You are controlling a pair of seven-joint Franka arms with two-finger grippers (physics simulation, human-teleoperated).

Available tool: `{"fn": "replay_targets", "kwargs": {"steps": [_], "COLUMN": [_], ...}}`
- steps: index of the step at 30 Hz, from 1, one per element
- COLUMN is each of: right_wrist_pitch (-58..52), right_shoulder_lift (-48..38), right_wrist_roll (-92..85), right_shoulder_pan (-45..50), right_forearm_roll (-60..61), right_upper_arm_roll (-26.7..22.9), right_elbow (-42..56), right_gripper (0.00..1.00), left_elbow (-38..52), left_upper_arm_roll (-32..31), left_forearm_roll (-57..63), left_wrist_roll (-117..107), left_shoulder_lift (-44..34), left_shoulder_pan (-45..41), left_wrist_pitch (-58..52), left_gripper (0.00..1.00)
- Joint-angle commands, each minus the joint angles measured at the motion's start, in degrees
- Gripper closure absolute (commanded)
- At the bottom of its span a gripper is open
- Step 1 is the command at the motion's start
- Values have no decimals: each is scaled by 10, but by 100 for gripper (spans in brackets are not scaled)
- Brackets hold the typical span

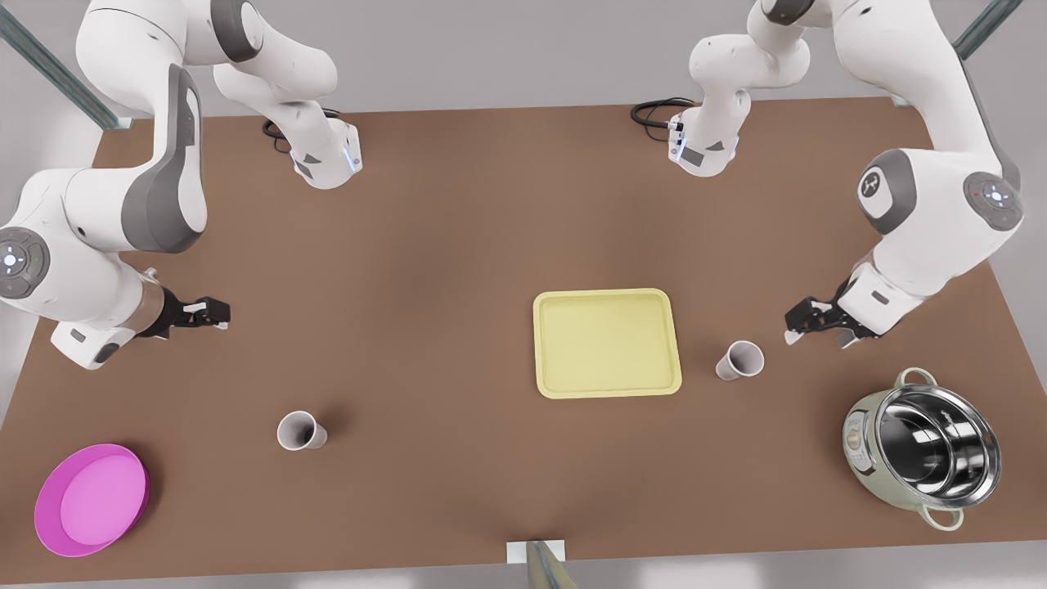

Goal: Use the left arm to pick up the white IKEA cup from the tray and place it on the middle-left position; use the right arm to pick up the white IKEA cup from the tray and place it on the middle-right position

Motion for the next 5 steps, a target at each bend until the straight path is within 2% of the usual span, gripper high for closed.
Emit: {"fn": "replay_targets", "kwargs": {"steps": [1, 5], "right_wrist_pitch": [-1, -5], "right_shoulder_lift": [-1, -2], "right_wrist_roll": [1, 3], "right_shoulder_pan": [0, 0], "right_forearm_roll": [0, 2], "right_upper_arm_roll": [0, 0], "right_elbow": [0, 1], "right_gripper": [0, 0], "left_elbow": [3, 3], "left_upper_arm_roll": [-3, -3], "left_forearm_roll": [32, 31], "left_wrist_roll": [-72, -76], "left_shoulder_lift": [0, 2], "left_shoulder_pan": [1, 1], "left_wrist_pitch": [-104, -104], "left_gripper": [0, 0]}}
